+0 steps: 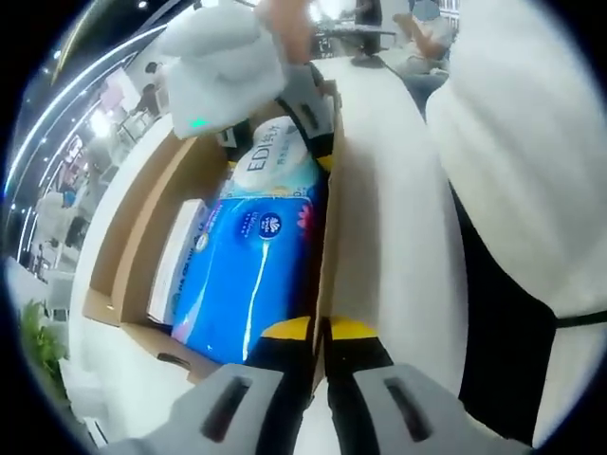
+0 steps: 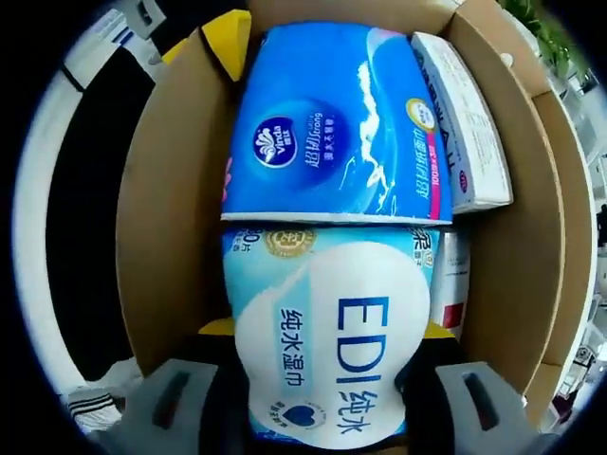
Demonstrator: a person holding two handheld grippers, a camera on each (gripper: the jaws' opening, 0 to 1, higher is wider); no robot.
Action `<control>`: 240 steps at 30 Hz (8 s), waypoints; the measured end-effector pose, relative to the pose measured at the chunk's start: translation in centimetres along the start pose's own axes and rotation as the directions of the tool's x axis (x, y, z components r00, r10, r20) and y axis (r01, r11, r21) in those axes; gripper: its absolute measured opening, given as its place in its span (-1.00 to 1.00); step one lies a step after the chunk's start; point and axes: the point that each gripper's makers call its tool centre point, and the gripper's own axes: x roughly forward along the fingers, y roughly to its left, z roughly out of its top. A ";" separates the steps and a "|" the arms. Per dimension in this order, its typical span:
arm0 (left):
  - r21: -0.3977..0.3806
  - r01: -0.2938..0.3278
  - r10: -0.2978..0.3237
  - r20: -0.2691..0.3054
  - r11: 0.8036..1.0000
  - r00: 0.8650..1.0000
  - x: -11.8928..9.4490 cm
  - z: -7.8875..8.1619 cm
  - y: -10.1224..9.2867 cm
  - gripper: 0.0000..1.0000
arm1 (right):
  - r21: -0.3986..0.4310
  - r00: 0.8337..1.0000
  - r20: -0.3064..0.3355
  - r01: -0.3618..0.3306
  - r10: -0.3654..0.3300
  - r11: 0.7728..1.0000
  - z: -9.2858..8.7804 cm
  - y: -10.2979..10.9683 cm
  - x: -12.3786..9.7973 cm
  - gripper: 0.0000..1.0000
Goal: Operate the shoe box by opening the lid, removing the specified soft item, and placing it in the target area until the item is outside and the box remains undamaged.
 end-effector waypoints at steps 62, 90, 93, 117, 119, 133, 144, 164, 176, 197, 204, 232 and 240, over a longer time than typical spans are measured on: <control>-0.027 0.001 -0.001 0.004 1.000 1.000 -0.2 0.2 0.0 -0.93 | -0.009 0.991 0.133 0.019 -0.018 1.000 1.4 -0.5 -8.6 0.20; -0.042 0.001 -0.001 0.001 0.999 1.000 -0.2 0.1 0.0 -0.92 | -0.085 0.994 0.093 0.062 -0.054 0.994 -2.1 -0.8 -11.6 0.16; -0.046 0.001 -0.001 0.001 0.999 1.000 -0.2 0.1 0.0 -0.92 | -0.076 0.995 0.088 0.061 -0.054 0.995 -2.9 -0.8 -11.6 0.15; -0.070 -0.010 0.010 0.003 0.998 1.000 -0.3 0.1 0.1 -0.91 | -0.050 0.994 0.072 0.084 -0.080 0.995 -8.1 -1.5 -12.1 0.14; -0.068 -0.008 0.009 0.005 0.998 1.000 -0.3 0.1 0.1 -0.92 | -0.044 0.995 0.063 0.082 -0.079 0.996 -8.8 -1.6 -12.1 0.14; -0.069 -0.006 0.007 0.006 0.998 1.000 -0.3 0.1 0.1 -0.91 | -0.032 0.994 -0.008 0.105 -0.105 0.994 -13.9 -2.5 -12.6 0.14; -0.083 -0.015 0.015 0.004 0.996 1.000 -0.3 0.1 0.1 -0.91 | -0.009 0.992 -0.055 0.117 -0.117 0.993 -17.4 -3.4 -12.6 0.14; -0.112 -0.013 0.012 -0.003 0.994 1.000 -0.3 0.1 0.2 -0.90 | -0.004 0.993 -0.064 0.095 -0.095 0.995 -19.6 -4.5 -9.7 0.14; -0.115 0.000 -0.002 -0.013 0.993 1.000 -0.2 0.1 0.2 -0.90 | -0.010 0.995 -0.050 0.087 -0.087 0.996 -19.5 -4.9 -7.2 0.14; -0.132 -0.008 0.006 -0.016 0.991 1.000 0.0 -0.2 0.2 -0.90 | -0.013 0.995 -0.058 0.079 -0.079 0.997 -19.5 -5.0 -5.0 0.14; -0.126 -0.006 0.004 -0.017 0.992 1.000 0.1 -0.2 0.1 -0.90 | -0.003 0.995 -0.059 0.080 -0.080 0.997 -19.5 -5.0 -4.5 0.14; -0.130 -0.003 0.000 -0.025 0.991 1.000 0.0 -0.2 0.2 -0.90 | 0.037 0.994 -0.079 0.084 -0.081 0.996 -20.0 -5.0 -2.9 0.15; -0.128 -0.007 0.004 -0.022 0.992 1.000 0.1 -0.2 0.2 -0.90 | 0.021 0.993 -0.080 0.086 -0.084 0.996 -20.1 -5.0 -2.6 0.17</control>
